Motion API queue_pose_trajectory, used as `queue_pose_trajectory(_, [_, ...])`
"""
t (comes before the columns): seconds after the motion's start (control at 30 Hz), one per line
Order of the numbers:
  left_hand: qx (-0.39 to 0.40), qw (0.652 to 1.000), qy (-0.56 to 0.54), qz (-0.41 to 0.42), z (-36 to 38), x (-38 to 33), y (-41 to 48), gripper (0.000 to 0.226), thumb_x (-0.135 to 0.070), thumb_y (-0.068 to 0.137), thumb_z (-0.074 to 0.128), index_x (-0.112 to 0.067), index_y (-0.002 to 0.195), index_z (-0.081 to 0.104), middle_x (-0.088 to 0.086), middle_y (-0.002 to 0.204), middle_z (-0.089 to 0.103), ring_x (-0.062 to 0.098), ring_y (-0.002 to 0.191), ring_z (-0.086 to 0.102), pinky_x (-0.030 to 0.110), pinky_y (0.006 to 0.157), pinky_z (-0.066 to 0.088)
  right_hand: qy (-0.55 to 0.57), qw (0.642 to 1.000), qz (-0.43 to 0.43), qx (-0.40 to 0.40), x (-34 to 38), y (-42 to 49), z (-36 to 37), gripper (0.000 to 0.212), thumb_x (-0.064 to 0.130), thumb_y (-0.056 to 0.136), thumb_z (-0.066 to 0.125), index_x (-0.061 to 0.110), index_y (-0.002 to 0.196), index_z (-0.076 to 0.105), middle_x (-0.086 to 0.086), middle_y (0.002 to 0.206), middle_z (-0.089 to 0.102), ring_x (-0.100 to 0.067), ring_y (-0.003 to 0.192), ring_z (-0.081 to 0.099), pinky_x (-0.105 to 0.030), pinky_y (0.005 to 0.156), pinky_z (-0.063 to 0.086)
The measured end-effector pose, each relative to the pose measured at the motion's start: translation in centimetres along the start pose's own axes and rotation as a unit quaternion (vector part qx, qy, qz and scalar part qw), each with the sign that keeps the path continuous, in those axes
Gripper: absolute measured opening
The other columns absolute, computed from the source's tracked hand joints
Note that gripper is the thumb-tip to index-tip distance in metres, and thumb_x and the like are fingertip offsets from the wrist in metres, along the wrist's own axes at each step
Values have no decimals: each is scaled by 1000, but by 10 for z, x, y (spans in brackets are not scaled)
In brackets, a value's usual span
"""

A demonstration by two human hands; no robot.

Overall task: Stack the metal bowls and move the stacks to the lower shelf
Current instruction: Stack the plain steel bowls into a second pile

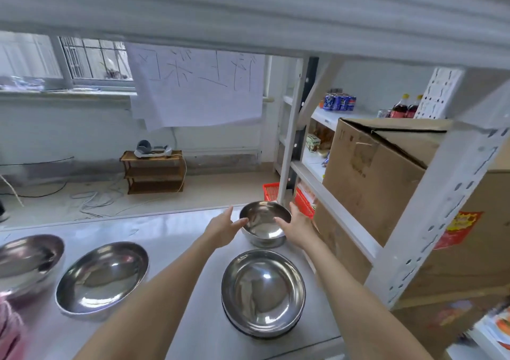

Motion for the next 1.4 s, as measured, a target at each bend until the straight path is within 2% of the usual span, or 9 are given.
queue_pose_trajectory(0.07, [23,999,-40,-11,7,3,4,69,-48,95,49,-12,149,27,14,143,48,30,125,49,42,102,45,8,1000,17,10,-12,4,11,80,44,90,58,9,151,20,-16,148,43,-33,134,43,-39,107,35])
queue_pose_trajectory(0.17, [63,991,-112,-21,21,5,3,52,-46,94,51,-16,137,44,10,111,64,22,91,60,37,79,53,30,999,23,4,-22,4,19,79,42,90,59,11,152,21,-16,148,44,-33,135,42,-40,108,34])
queue_pose_trajectory(0.33, [79,974,-207,-37,33,5,1,35,-38,98,47,-12,120,54,7,90,65,18,75,62,33,76,52,66,998,6,-22,-20,3,17,71,38,92,58,12,150,26,-12,147,46,-31,134,43,-36,106,34])
queue_pose_trajectory(0.5, [53,974,-221,-23,27,0,-1,29,-32,98,46,-13,118,55,10,91,65,21,79,60,36,80,50,84,996,-3,-33,-14,-2,12,62,29,93,58,9,146,33,-13,142,51,-30,128,49,-29,97,36])
queue_pose_trajectory(0.67, [21,975,-222,6,0,-19,-10,25,-31,98,44,-17,115,57,10,93,67,23,86,61,41,85,51,85,995,-25,-51,12,-5,-13,68,33,93,57,11,150,26,-13,145,47,-34,113,62,-44,99,48])
queue_pose_trajectory(0.87, [-21,977,-205,58,-46,-53,-44,24,-25,96,43,-15,109,60,11,87,68,21,76,59,29,65,46,79,994,-33,-75,46,-33,-51,71,38,94,55,12,151,23,-11,153,36,-30,137,40,-42,110,35])
queue_pose_trajectory(1.07, [-61,983,-144,99,-77,-75,-93,26,-32,94,41,-17,105,59,6,83,72,24,84,66,40,82,52,68,993,-33,-91,76,-84,-85,67,45,94,52,17,150,28,-10,143,51,-30,130,48,-46,107,41])
queue_pose_trajectory(1.23, [-48,989,-93,100,-72,-73,-134,24,-39,94,38,-24,101,55,-5,73,69,20,81,65,35,77,50,108,988,-51,-96,84,-142,-94,48,38,95,54,20,139,45,-1,121,61,-19,107,58,-34,93,45])
queue_pose_trajectory(1.4, [-23,993,-74,86,-54,-57,-163,27,-35,93,40,-17,104,57,4,80,69,25,82,63,36,76,47,82,993,-24,-77,68,-176,-75,41,39,94,53,18,130,51,0,117,64,-26,115,57,-35,95,43])
Point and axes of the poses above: each hand's wrist, its own y-axis towards the middle knuckle, its own z-axis out of the palm, x = y × z, the point moved 9 cm from there along y, towards the middle knuckle
